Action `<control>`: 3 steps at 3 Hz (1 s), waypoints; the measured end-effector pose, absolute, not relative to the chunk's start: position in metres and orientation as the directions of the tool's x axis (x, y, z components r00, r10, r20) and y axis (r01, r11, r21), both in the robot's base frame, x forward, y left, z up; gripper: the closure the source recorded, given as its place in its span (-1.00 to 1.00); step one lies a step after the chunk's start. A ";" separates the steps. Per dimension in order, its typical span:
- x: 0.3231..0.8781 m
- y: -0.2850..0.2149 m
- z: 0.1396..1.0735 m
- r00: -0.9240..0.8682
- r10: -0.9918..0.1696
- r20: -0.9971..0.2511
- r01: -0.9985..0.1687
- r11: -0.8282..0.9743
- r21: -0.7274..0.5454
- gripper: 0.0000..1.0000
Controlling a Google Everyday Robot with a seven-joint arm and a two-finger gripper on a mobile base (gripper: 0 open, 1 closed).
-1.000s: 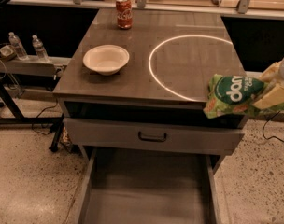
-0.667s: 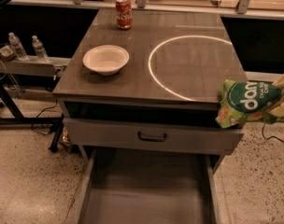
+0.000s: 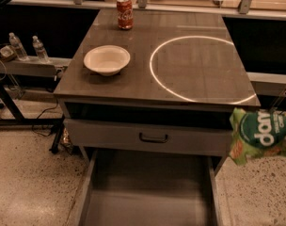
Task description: Place green rice chip bag into middle drawer
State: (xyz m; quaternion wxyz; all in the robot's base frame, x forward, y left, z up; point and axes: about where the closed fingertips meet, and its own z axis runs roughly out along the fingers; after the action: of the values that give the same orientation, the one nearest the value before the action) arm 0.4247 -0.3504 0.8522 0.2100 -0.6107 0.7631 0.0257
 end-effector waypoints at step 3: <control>0.348 -0.256 0.702 -0.049 -0.896 -0.441 -0.998 0.063 -0.018 1.00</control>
Offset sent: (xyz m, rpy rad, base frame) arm -0.0946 0.0769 -0.1643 0.1063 0.2366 0.2237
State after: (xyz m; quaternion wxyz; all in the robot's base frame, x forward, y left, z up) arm 0.3482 -0.2564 0.7024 0.1710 -0.6679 0.7089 0.1487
